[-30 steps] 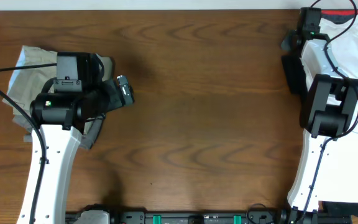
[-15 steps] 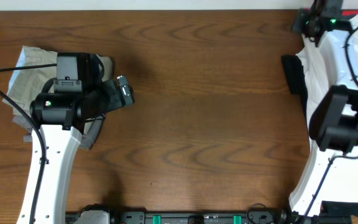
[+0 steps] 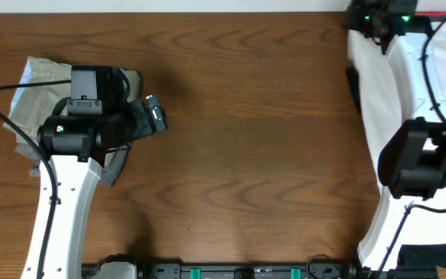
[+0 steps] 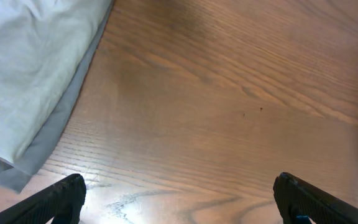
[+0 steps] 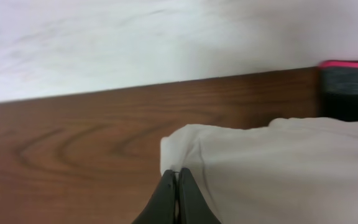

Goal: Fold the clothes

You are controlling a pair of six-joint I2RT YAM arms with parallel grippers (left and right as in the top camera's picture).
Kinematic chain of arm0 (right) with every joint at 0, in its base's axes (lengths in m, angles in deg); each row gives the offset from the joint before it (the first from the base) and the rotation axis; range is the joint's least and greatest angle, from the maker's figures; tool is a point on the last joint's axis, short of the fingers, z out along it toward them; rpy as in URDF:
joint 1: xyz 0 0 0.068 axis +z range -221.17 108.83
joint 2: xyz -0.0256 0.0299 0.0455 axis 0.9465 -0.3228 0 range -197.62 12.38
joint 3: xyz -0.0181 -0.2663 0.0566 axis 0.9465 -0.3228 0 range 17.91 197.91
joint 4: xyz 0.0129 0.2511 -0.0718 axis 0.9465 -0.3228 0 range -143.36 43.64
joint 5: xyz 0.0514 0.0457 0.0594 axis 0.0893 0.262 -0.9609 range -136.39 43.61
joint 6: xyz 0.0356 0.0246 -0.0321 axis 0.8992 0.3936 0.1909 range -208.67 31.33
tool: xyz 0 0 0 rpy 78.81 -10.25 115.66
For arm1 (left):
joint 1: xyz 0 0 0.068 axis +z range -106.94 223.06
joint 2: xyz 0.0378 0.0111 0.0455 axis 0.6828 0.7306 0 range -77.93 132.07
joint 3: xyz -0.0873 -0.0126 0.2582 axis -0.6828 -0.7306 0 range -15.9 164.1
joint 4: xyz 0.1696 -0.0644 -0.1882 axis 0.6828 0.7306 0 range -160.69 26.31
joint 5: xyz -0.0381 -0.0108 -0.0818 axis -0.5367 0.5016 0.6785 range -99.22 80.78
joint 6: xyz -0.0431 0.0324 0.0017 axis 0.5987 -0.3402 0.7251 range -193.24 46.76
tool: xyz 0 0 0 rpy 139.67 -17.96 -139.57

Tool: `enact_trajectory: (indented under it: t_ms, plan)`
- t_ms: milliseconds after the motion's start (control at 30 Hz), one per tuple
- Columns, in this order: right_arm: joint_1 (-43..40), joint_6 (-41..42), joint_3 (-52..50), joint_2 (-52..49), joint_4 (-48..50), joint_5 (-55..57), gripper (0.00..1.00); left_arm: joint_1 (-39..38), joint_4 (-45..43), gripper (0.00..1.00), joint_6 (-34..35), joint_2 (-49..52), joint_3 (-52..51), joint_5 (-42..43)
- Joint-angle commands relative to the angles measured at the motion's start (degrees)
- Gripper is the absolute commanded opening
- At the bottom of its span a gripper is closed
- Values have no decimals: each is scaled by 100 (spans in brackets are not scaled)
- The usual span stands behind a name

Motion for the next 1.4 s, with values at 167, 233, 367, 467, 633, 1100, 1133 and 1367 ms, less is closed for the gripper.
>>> enact_trajectory:
  t_ms: [167, 233, 367, 467, 633, 1100, 1133, 1367]
  plan:
    - [415, -146, 72, 50, 24, -706, 1, -24, 55, 98, 11, -7, 87, -7]
    - [531, -146, 72, 50, 26, -820, 1, -24, 55, 98, 11, -7, 87, -7]
    - [881, -151, 72, 50, 31, -850, 1, -24, 55, 98, 11, -4, 87, -9]
    - [1178, -197, 72, 50, 31, -848, 1, -24, 55, 98, 9, -4, 87, -9]
    - [1733, -212, 72, 50, 31, -846, 1, -24, 55, 98, 9, -4, 87, -9]
    - [2951, -258, 70, 46, 116, -802, 1, -24, -116, 98, 9, 131, -120, -11]
    - [3005, -258, 70, 46, 118, -743, 1, -24, -111, 98, 9, 188, -125, -9]
    - [3141, -404, 70, 46, 118, -516, 2, -42, -479, 98, 9, 765, -125, 306]
